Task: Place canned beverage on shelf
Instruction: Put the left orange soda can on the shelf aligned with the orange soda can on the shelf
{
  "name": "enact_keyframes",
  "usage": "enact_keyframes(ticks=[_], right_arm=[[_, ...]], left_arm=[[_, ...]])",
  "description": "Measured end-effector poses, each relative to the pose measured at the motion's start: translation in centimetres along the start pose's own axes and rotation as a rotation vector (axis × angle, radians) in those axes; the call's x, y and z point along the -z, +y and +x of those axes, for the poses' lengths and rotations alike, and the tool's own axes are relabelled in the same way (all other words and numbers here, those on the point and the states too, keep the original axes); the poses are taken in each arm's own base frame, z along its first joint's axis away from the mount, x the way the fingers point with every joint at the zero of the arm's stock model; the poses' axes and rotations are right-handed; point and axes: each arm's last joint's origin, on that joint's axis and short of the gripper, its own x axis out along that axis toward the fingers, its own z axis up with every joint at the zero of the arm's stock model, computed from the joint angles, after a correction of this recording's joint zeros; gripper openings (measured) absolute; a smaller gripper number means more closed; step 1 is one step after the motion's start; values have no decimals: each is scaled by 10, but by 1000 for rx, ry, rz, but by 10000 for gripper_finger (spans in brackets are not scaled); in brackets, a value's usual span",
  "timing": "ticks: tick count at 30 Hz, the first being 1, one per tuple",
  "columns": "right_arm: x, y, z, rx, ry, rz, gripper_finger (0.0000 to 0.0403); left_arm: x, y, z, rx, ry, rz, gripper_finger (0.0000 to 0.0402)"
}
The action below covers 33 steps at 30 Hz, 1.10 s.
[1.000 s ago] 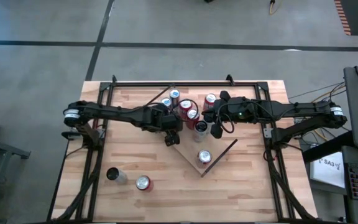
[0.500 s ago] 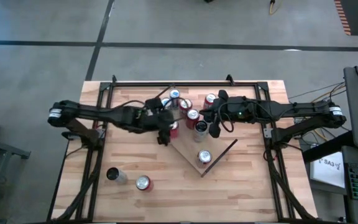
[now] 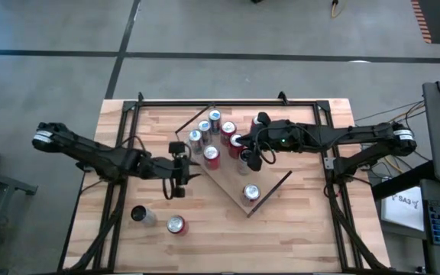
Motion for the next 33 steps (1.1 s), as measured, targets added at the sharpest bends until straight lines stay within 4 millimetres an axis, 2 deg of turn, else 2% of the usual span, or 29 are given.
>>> enact_keyframes(ticks=[5,7,11,19,33], right_arm=[[-10,0,0,0,-25,-9,9],[-12,0,-1,-1,-31,-9,9],[-13,0,-1,-1,-36,-7,9],[-12,1,1,0,-31,-8,9],[-11,1,3,1,-25,-11,9]], left_arm=[[24,-6,11,-8,-21,-24,35],[31,-7,14,-44,-4,-24,10],[39,-8,22,-113,2,-41,12],[46,-18,44,-116,-17,-52,1],[47,-20,70,-228,39,-42,0]])
